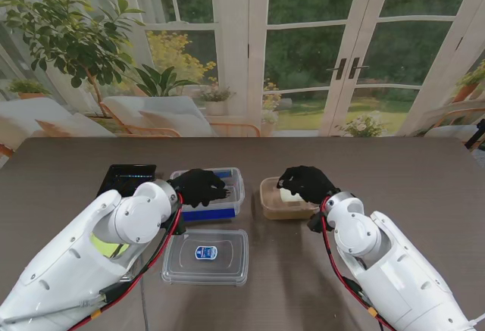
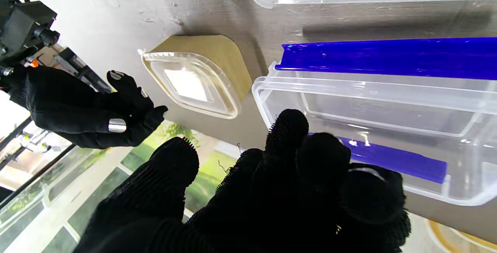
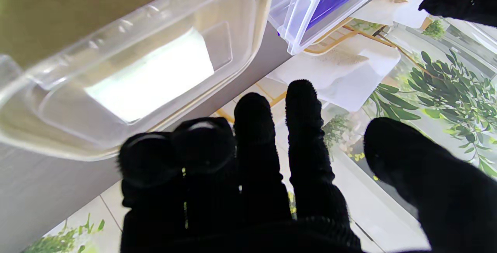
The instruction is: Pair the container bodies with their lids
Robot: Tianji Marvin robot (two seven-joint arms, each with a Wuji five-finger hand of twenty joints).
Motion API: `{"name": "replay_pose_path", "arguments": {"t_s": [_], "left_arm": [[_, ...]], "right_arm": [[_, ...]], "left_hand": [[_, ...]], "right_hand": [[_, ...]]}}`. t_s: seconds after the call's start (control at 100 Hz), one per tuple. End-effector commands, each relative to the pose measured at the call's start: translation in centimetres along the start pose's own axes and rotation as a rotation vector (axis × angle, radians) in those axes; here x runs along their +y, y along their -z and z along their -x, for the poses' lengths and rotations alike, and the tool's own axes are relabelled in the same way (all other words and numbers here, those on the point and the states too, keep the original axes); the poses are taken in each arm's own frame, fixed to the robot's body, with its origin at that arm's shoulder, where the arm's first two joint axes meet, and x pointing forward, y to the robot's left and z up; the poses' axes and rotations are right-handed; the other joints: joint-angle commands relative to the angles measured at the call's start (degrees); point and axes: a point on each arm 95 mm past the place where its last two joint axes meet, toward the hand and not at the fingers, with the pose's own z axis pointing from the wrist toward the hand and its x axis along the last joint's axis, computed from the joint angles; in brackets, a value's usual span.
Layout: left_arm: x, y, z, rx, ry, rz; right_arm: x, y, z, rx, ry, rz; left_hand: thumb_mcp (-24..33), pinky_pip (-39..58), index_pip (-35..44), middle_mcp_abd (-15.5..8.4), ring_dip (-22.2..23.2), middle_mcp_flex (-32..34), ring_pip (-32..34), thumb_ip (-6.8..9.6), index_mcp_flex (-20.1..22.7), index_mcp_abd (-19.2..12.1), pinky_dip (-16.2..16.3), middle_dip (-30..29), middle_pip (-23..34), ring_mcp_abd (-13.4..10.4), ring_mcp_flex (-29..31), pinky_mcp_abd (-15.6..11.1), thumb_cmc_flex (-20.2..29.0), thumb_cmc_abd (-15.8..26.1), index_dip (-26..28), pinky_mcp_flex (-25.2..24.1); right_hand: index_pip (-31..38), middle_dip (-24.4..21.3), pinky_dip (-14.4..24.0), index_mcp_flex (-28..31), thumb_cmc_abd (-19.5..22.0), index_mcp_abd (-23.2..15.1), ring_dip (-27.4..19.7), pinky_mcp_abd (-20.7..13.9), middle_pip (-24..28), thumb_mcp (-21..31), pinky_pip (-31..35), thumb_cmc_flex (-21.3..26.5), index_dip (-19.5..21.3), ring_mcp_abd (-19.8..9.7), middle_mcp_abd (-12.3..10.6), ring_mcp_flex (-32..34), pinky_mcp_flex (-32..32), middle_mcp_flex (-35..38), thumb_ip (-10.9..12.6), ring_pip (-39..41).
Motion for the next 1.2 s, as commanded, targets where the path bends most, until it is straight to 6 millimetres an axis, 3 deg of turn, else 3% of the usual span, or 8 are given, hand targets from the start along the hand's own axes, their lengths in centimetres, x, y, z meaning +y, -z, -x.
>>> {"name": "replay_pose_path", "arguments": {"t_s": [0.0,0.12,0.24,0.43,0.55,0.78,1.19], "left_arm": [[0.5,0.6,0.2,0.001,0.003,0.007],[0.9,2.1,0.8,-0.009,0.016,-0.031],[1.4,3.7,1.3,-0.015,0.043,-0.07],[2.4,5.5,2.3,-0.004,0.079,-0.163],[3.1,6.1,2.8,0.006,0.129,-0.199],[4.3,7.2,3.8,-0.003,0.177,-0.278],[4.9,8.8,5.8,-0.036,0.165,-0.321]], "right_arm": [[-0.2,0.6,-0.9,0.013,0.001,-0.01],[0.2,1.3,-1.8,0.028,0.014,0.01],[0.4,2.1,-2.8,0.05,0.007,0.029],[0.2,3.6,-4.3,0.076,-0.011,0.03],[-0.7,4.5,-4.7,0.084,-0.022,0.028],[-1.9,5.6,-5.0,0.119,-0.001,0.056],[-2.3,5.8,-4.7,0.132,0.014,0.06]], "left_hand": [[-0.15,-0.65,0.15,2.05,-0.97,-0.98,-2.61,-1.14,-0.52,-0.94,1.34,-2.55,-2.36,3.06,-1.4,0.59,-1.11,1.56,0.06,-1.59],[-0.49,-7.05,0.18,2.25,-4.24,-1.88,-11.7,-1.07,-0.43,-1.08,0.3,-9.5,-8.11,4.75,-5.23,1.27,-0.89,1.53,0.07,-7.68],[-1.62,-14.25,0.11,2.12,-8.16,-2.94,-21.5,-0.99,-0.67,-1.35,-3.04,-15.45,-13.52,5.48,-9.82,1.23,-0.2,1.89,0.04,-15.54],[-2.91,-24.92,0.55,1.06,-16.51,-4.77,-36.67,-0.74,0.64,-2.11,-9.46,-23.05,-19.99,4.62,-16.31,-0.52,0.51,1.89,0.21,-24.29],[-3.28,-31.15,0.76,1.09,-20.05,-6.57,-42.89,-0.71,1.29,-2.0,-13.4,-26.58,-22.33,4.21,-19.95,-1.65,1.3,1.82,0.31,-28.31],[-3.55,-38.54,0.91,0.97,-23.39,-8.43,-48.63,-0.58,1.79,-1.62,-16.33,-29.82,-23.7,3.31,-23.87,-3.06,2.03,1.37,0.4,-32.09],[-2.86,-43.24,0.59,-0.65,-24.7,-10.85,-51.35,-0.55,0.91,-2.26,-16.93,-31.5,-24.47,1.75,-26.37,-4.93,1.68,0.62,0.29,-34.18]], "right_hand": [[-0.46,-1.4,-0.08,-1.49,0.74,-2.06,0.0,-0.45,-1.02,-0.88,-0.93,-1.77,1.31,1.06,-0.93,-1.75,-15.92,-1.25,1.31,-0.34],[-0.95,-4.97,-0.26,-2.55,0.83,-2.55,-1.58,-0.07,-4.56,-1.28,-2.02,-1.82,2.13,1.63,-0.89,-3.18,-16.58,-2.68,1.33,-4.58],[-1.4,-10.14,-2.37,-4.34,1.02,-3.06,-6.27,1.22,-9.32,-1.79,-7.62,-1.63,2.8,2.95,-1.01,-6.45,-19.01,-4.5,1.34,-15.66],[-3.0,-17.83,-12.55,-10.0,2.26,-5.02,-15.71,1.25,-17.87,-5.62,-25.7,-1.72,3.0,1.69,-2.74,-13.74,-26.92,-9.99,1.49,-38.13],[-3.13,-20.41,-15.76,-12.4,1.66,-5.68,-19.25,0.37,-20.4,-7.33,-31.68,-1.83,3.19,0.6,-3.54,-16.4,-29.62,-12.38,1.53,-46.07],[-3.03,-21.22,-16.3,-12.88,0.33,-5.8,-20.36,0.17,-20.81,-7.87,-32.88,-2.09,3.28,-0.05,-3.86,-17.36,-30.22,-13.24,1.45,-48.6],[-2.63,-22.01,-16.54,-12.72,0.18,-5.68,-21.11,0.0,-20.83,-7.89,-33.87,-2.05,3.47,-0.48,-3.81,-17.51,-30.43,-13.19,1.46,-50.28]]}}
